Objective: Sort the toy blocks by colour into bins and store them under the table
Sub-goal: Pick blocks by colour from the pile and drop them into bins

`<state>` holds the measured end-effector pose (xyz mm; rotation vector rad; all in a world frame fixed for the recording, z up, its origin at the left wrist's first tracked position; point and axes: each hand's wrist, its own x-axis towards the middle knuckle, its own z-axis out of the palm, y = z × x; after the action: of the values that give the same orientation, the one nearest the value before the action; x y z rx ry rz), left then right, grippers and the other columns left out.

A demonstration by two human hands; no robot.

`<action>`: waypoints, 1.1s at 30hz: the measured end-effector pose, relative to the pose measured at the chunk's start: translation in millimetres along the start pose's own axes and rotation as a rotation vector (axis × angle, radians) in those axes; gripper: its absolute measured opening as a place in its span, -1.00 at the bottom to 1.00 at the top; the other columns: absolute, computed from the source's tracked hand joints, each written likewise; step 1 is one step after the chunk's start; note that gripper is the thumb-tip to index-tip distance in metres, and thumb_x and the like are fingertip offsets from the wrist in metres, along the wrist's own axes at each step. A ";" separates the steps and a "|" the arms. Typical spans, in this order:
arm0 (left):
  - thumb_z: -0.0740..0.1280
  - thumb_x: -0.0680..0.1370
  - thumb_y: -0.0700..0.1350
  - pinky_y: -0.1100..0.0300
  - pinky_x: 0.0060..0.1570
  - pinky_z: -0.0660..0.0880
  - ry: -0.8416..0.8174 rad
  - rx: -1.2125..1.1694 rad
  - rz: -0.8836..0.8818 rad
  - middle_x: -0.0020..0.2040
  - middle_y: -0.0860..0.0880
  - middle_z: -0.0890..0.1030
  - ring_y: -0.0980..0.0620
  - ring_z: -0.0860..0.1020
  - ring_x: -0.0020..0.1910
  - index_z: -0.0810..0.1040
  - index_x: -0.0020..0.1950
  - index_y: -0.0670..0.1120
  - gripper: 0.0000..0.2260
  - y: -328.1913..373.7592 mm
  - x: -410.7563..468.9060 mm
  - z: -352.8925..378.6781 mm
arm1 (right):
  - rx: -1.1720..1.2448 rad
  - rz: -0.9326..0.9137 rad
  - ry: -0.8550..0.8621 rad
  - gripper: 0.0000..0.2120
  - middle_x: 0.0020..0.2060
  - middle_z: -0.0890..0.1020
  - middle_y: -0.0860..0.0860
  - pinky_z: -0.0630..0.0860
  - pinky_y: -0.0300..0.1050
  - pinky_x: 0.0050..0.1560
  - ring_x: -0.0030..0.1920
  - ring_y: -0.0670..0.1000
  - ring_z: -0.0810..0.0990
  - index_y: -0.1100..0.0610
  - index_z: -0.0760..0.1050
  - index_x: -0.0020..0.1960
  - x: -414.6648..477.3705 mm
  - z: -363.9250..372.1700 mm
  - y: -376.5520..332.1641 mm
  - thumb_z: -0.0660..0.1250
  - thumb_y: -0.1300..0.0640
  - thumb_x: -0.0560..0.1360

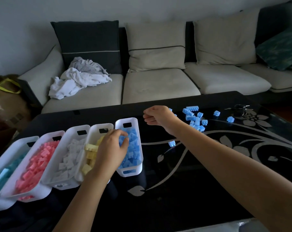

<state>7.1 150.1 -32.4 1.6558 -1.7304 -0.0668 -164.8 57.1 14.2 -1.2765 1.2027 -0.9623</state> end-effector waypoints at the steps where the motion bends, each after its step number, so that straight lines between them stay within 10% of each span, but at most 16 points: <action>1: 0.34 0.53 -0.16 0.30 -0.07 0.35 0.004 -0.002 0.021 0.03 0.01 0.56 0.03 0.55 -0.02 0.58 0.05 -0.11 -0.88 6.4 -0.2 1.0 | -0.021 -0.002 0.015 -0.88 -0.06 0.62 0.13 0.59 -0.24 -0.11 -0.13 -0.01 0.61 0.20 0.53 0.03 -0.7 -15.7 3.0 0.25 0.19 0.57; 8: 0.33 0.54 -0.12 0.39 -0.07 0.36 -0.088 -0.074 0.133 0.04 0.09 0.51 0.18 0.48 -0.05 0.56 0.11 -0.03 -0.84 63.0 7.0 30.4 | -0.622 -0.097 0.383 -0.80 0.13 0.57 0.05 0.45 -0.13 -0.04 -0.02 -0.01 0.53 0.06 0.53 0.13 5.5 -131.6 56.7 0.30 0.11 0.52; 12: 0.33 0.54 -0.01 0.44 -0.03 0.37 -0.303 -0.066 0.188 0.20 0.09 0.43 0.17 0.48 0.10 0.45 0.29 0.01 -0.68 97.1 2.6 72.0 | -0.853 -0.108 0.309 -0.31 0.45 0.21 0.09 0.20 0.10 0.40 0.45 0.17 0.15 0.00 0.27 0.43 4.8 -169.8 87.7 0.46 -0.08 0.38; 16: 0.34 0.52 0.05 0.23 0.17 0.39 -0.494 0.006 0.167 0.29 -0.03 0.38 0.02 0.39 0.26 0.35 0.39 -0.01 -0.54 115.0 1.9 128.3 | -0.887 -0.065 0.209 -0.06 0.48 0.13 0.08 0.10 0.11 0.47 0.49 0.14 0.02 0.01 0.11 0.50 4.8 -177.7 113.7 0.48 -0.22 0.28; 33: 0.17 0.63 -0.09 0.11 0.20 0.39 -0.464 0.059 0.017 0.37 -0.17 0.35 -0.10 0.45 0.26 0.32 0.44 -0.04 -0.63 99.4 124.8 209.6 | -0.971 -0.411 0.112 -0.66 0.15 0.44 -0.01 0.39 -0.11 0.17 0.18 0.02 0.41 -0.03 0.40 0.24 12.5 -181.0 128.3 0.33 0.04 0.49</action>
<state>-175.1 -34.3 -79.1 1.7651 -2.1020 -0.4252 -354.0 26.3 -98.1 -2.3233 1.6082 -0.7325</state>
